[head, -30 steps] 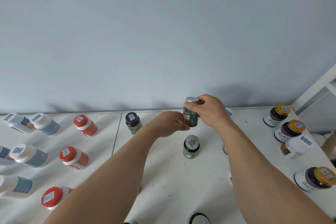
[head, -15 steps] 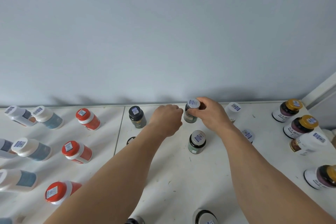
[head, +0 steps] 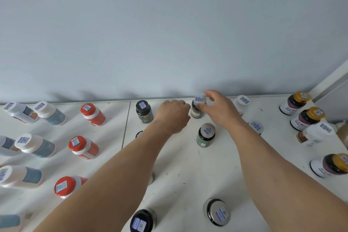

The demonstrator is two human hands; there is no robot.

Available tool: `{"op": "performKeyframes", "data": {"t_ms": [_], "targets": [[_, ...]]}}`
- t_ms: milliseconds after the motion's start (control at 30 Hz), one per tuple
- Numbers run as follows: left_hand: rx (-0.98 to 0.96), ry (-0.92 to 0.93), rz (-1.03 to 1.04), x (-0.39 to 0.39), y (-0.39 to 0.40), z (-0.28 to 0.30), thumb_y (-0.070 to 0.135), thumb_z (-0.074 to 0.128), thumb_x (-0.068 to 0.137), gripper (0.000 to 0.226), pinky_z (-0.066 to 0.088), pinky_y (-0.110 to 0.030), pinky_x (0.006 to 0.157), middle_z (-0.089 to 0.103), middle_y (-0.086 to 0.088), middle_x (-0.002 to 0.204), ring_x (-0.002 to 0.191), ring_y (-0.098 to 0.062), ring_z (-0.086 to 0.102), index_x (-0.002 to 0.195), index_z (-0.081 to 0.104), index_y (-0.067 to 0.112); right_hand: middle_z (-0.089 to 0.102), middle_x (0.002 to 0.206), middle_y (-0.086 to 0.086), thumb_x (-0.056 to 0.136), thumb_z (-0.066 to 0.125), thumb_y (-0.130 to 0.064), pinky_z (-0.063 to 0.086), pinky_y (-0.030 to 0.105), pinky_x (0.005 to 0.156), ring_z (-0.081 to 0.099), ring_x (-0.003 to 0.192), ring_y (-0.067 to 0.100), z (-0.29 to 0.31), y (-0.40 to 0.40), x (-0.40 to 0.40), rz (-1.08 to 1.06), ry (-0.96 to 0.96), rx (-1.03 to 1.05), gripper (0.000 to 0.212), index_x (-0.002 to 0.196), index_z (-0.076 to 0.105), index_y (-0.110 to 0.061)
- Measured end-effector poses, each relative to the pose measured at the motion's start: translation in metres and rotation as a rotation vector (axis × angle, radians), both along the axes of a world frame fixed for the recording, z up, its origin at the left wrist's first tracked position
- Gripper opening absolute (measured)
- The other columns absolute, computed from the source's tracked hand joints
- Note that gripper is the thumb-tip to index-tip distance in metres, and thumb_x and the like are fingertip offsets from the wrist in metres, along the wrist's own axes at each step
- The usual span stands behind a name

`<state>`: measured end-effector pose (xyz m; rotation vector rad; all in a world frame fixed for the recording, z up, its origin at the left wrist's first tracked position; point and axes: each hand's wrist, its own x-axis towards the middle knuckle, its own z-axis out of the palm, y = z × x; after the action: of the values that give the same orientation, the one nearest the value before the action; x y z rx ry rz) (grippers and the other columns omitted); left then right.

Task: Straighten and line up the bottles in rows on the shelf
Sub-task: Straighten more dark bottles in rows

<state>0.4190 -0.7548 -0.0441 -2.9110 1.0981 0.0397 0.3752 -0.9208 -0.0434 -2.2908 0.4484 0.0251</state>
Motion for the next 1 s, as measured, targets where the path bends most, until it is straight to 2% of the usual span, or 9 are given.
{"op": "performKeyframes", "data": {"t_ms": [167,300,433,567,633,733,800,900,1000], "targets": [[-0.067,-0.074,-0.022,-0.021,0.001,0.022,0.038,0.047,0.097,0.028,0.043,-0.035,0.078,0.064,-0.001,0.114,0.104,-0.026,0.061,0.114,0.059,0.019,0.056,0.139,0.0,0.095,0.059,-0.044,0.043,0.035,0.099,0.054,0.124,0.02,0.034,0.007,-0.04,0.075,0.012,-0.262,0.046,0.135,0.056,-0.02],[-0.124,-0.136,-0.063,-0.048,-0.006,0.041,0.035,0.043,0.099,0.029,0.036,-0.032,0.074,0.063,0.0,0.113,0.101,-0.025,0.06,0.116,0.059,0.018,0.057,0.138,-0.003,0.098,0.052,-0.042,0.045,0.031,0.085,0.059,0.113,0.021,0.055,0.009,-0.078,0.137,0.059,-0.389,0.041,0.134,0.057,-0.023],[-0.146,-0.163,-0.062,-0.085,-0.009,0.056,0.038,0.044,0.099,0.031,0.034,-0.03,0.074,0.062,0.001,0.112,0.1,-0.023,0.059,0.117,0.059,0.019,0.058,0.137,-0.005,0.098,0.05,-0.046,0.046,0.035,0.093,0.06,0.113,0.022,0.066,0.004,-0.112,0.179,0.059,-0.477,0.04,0.132,0.057,-0.025],[-0.155,-0.164,-0.056,-0.137,-0.017,0.063,0.04,0.045,0.098,0.034,0.035,-0.03,0.072,0.063,0.002,0.115,0.102,-0.024,0.06,0.12,0.059,0.019,0.062,0.13,0.0,0.096,0.053,-0.048,0.046,0.034,0.089,0.059,0.112,0.024,0.076,-0.008,-0.152,0.178,0.022,-0.483,0.041,0.131,0.058,-0.027],[-0.17,-0.149,-0.042,-0.164,-0.023,0.067,0.041,0.046,0.097,0.034,0.041,-0.032,0.074,0.064,0.002,0.114,0.101,-0.025,0.061,0.12,0.059,0.018,0.062,0.127,0.001,0.095,0.053,-0.048,0.046,0.034,0.085,0.059,0.111,0.023,0.082,-0.017,-0.177,0.189,-0.009,-0.481,0.041,0.129,0.059,-0.025],[-0.215,-0.153,0.008,-0.211,-0.031,0.073,0.042,0.049,0.095,0.036,0.045,-0.036,0.078,0.065,0.002,0.114,0.102,-0.026,0.061,0.119,0.061,0.018,0.06,0.126,-0.001,0.096,0.052,-0.047,0.036,0.03,0.075,0.057,0.109,0.022,0.088,-0.032,-0.22,0.217,-0.064,-0.493,0.039,0.126,0.06,-0.024],[-0.234,-0.152,0.034,-0.247,-0.037,0.074,0.042,0.052,0.094,0.036,0.045,-0.036,0.079,0.065,0.003,0.115,0.105,-0.025,0.061,0.119,0.061,0.018,0.059,0.131,-0.002,0.097,0.052,-0.045,0.039,0.031,0.08,0.056,0.114,0.022,0.09,-0.043,-0.252,0.227,-0.086,-0.459,0.04,0.13,0.06,-0.023],[-0.228,-0.109,0.069,-0.301,-0.044,0.067,0.044,0.051,0.095,0.038,0.045,-0.034,0.084,0.063,0.006,0.124,0.112,-0.022,0.058,0.125,0.059,0.022,0.057,0.135,-0.001,0.097,0.053,-0.043,0.043,0.036,0.095,0.054,0.121,0.023,0.091,-0.058,-0.297,0.232,-0.089,-0.372,0.042,0.134,0.057,-0.022],[-0.211,-0.047,0.102,-0.343,-0.051,0.055,0.045,0.049,0.095,0.041,0.044,-0.033,0.089,0.058,0.008,0.132,0.119,-0.02,0.054,0.131,0.055,0.025,0.056,0.138,-0.002,0.098,0.052,-0.042,0.042,0.034,0.098,0.053,0.123,0.021,0.081,-0.072,-0.334,0.217,-0.094,-0.303,0.043,0.136,0.056,-0.022]]}}
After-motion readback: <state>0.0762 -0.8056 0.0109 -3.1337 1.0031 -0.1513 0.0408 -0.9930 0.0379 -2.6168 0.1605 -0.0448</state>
